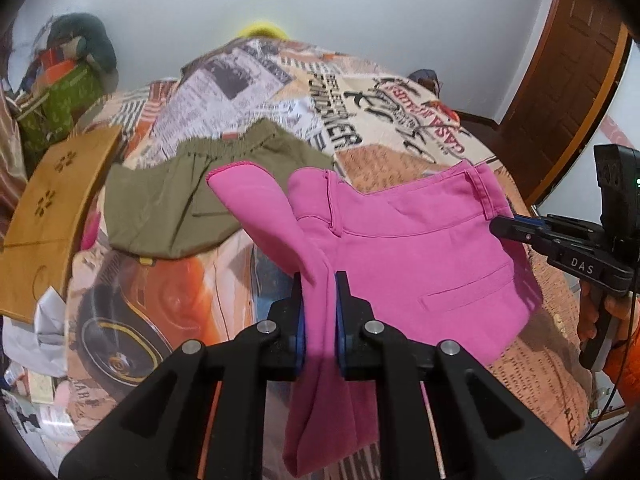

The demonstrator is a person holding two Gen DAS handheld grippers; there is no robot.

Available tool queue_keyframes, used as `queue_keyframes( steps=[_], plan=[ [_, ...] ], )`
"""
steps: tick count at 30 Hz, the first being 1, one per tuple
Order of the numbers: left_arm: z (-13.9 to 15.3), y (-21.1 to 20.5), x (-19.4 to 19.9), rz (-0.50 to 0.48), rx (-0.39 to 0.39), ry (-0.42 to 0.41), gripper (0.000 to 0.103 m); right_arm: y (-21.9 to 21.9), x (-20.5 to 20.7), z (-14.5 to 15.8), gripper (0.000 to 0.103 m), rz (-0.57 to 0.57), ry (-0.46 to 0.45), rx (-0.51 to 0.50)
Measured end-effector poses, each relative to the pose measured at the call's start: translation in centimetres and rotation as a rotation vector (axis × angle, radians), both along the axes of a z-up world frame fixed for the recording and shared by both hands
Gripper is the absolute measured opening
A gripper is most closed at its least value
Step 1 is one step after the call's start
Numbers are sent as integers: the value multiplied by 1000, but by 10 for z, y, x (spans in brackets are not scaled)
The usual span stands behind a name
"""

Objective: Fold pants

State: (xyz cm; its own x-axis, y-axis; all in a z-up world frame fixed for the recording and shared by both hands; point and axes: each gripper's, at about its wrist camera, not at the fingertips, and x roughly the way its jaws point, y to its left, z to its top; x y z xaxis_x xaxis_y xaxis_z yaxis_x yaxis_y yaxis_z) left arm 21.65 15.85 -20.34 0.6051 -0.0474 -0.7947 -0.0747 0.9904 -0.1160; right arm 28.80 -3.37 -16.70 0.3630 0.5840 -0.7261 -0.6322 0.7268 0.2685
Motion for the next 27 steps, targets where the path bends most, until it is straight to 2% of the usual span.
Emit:
queue_keyframes(
  steps=[8,16,27],
  plan=[
    [43,4,-5,1,21,-87,11,7,-2,39,10,-2,-76,30],
    [79,33,-8,46,35,-152,11,37,4,70,10,27,-136,61],
    [83,96,10,131,62,-154,11,103,24,70,10,79,-131,98]
  ],
)
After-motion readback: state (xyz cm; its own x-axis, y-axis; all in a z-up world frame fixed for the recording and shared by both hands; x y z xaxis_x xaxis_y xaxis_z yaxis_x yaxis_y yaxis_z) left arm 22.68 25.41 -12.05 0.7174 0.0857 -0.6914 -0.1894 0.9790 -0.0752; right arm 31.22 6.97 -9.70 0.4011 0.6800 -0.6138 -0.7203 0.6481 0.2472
